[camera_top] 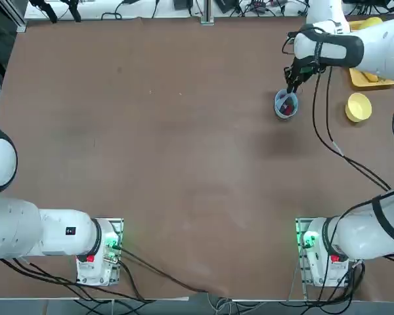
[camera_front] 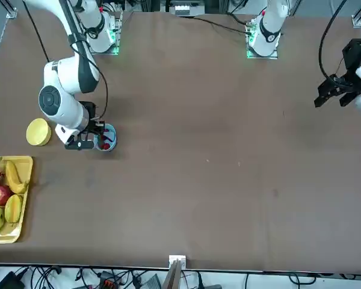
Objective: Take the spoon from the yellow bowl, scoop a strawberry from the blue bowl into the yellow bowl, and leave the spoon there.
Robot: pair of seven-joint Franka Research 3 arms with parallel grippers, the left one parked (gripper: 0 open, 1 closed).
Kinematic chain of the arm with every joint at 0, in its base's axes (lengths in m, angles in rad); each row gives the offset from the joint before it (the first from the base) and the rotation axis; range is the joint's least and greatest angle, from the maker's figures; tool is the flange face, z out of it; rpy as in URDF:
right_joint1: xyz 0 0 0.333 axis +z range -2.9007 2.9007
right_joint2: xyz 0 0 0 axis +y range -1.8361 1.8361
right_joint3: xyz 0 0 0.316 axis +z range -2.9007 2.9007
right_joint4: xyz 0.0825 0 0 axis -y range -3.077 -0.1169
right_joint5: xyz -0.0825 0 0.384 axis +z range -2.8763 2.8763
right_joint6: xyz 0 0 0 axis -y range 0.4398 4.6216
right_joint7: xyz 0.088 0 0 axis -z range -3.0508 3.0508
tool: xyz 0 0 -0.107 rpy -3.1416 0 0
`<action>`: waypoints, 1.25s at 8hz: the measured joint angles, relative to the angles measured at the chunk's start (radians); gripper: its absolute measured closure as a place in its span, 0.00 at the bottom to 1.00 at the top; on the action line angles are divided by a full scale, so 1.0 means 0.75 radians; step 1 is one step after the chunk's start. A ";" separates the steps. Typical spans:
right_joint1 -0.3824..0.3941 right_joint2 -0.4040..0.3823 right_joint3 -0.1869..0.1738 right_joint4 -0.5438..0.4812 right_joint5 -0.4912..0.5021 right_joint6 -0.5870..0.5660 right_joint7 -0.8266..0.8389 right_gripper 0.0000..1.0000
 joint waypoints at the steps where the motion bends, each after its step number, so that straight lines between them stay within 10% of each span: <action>1: 0.001 0.007 0.002 0.000 -0.002 0.000 -0.002 0.89; 10: 0.165 0.104 0.012 0.165 -0.294 -0.232 0.226 0.89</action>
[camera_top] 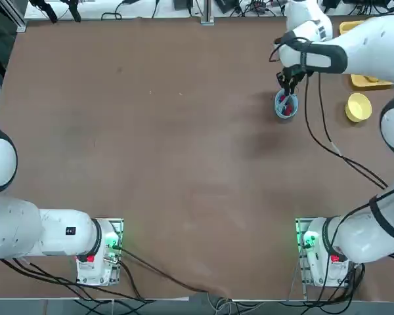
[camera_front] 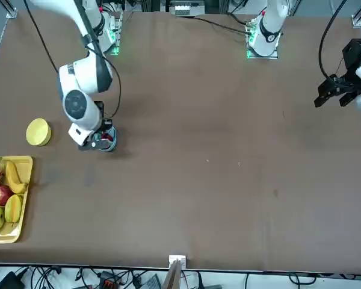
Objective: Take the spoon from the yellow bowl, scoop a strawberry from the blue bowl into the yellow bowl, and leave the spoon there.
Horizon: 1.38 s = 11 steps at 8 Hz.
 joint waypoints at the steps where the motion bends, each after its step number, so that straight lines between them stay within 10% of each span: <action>1: 0.035 0.029 0.001 0.041 -0.046 -0.043 0.079 0.89; 11: 0.208 0.133 0.004 0.128 -0.375 -0.112 0.486 0.89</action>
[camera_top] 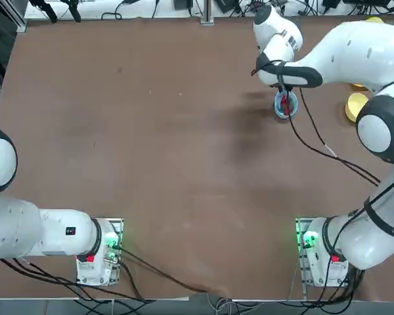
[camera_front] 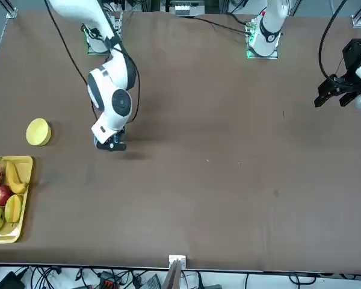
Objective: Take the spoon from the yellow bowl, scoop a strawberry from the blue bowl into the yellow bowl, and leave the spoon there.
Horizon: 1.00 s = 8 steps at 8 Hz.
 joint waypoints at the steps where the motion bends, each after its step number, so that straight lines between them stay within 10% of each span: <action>1: 0.024 0.008 0.000 0.000 -0.033 -0.010 0.040 0.89; 8: 0.120 0.068 0.001 0.011 -0.208 -0.083 0.260 0.89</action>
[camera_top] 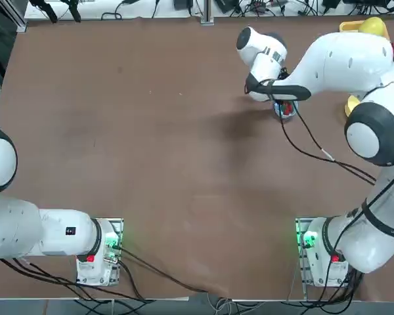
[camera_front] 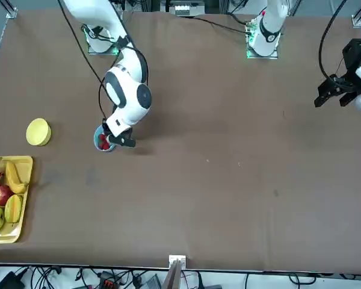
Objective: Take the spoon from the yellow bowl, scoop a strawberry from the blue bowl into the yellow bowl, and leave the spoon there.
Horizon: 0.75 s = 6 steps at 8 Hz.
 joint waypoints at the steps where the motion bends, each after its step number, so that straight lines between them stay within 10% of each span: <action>1: 0.014 0.012 0.000 0.001 -0.024 -0.015 0.022 0.89; 6: 0.073 0.107 -0.001 0.003 -0.140 -0.104 0.096 0.89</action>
